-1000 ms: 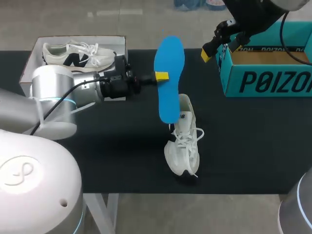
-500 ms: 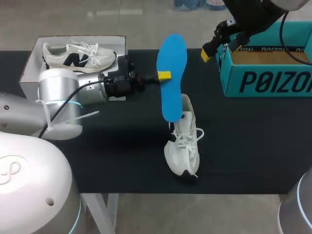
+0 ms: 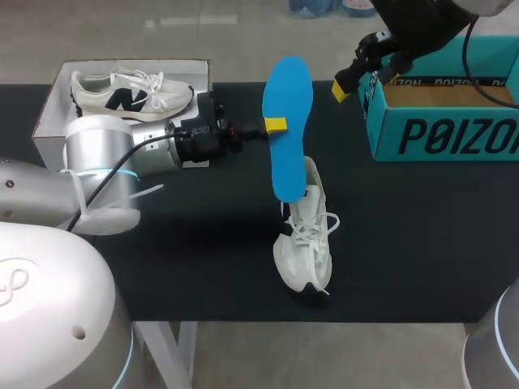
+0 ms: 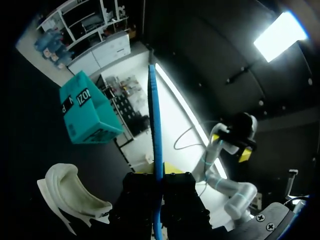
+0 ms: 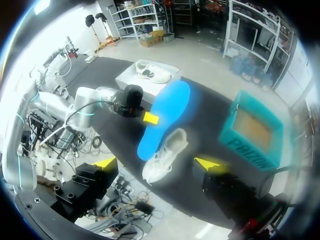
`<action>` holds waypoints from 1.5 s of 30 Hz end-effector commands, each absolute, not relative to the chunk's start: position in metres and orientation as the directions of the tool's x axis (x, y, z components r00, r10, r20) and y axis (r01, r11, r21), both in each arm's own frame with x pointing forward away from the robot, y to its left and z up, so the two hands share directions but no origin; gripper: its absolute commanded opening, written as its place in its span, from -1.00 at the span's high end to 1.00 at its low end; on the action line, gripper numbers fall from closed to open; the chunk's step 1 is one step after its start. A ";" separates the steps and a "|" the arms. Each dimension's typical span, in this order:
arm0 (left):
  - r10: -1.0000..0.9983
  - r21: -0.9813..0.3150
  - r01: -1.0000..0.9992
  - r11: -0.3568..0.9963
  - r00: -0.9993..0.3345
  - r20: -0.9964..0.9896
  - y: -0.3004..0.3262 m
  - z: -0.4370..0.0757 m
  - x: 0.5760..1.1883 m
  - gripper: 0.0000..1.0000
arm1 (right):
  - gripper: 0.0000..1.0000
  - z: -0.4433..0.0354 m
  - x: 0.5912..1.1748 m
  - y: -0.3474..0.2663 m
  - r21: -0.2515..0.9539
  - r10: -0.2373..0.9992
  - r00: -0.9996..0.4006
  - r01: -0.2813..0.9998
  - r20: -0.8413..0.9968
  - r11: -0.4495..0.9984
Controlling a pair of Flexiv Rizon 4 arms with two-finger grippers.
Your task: Take the shoe out of the shoebox, open the shoe tongue, remove and reinsert the insole, then place the shoe into the shoebox
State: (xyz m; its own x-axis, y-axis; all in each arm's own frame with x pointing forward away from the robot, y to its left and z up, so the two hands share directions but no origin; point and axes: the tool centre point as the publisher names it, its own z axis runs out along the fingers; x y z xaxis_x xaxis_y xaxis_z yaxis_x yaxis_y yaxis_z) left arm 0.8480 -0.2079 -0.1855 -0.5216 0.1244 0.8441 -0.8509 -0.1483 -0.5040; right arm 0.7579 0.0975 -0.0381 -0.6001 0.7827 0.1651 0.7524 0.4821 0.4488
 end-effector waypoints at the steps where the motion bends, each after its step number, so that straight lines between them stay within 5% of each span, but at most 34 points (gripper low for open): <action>1: 0.121 -0.504 -0.851 -0.149 -0.521 0.845 -0.208 -0.185 0.847 1.00 | -1.00 -0.037 0.756 0.112 0.442 0.773 -0.617 0.740 0.145 0.507; 43: 0.121 -0.504 -0.851 -0.149 -0.521 0.845 -0.208 -0.185 0.847 1.00 | -1.00 -0.047 0.755 0.099 0.404 0.794 -0.587 0.772 0.156 0.491; 45: 0.123 -0.621 -0.777 -0.106 -0.630 0.767 -0.205 -0.185 0.839 1.00 | -1.00 -0.047 0.755 0.099 0.404 0.794 -0.587 0.772 0.156 0.491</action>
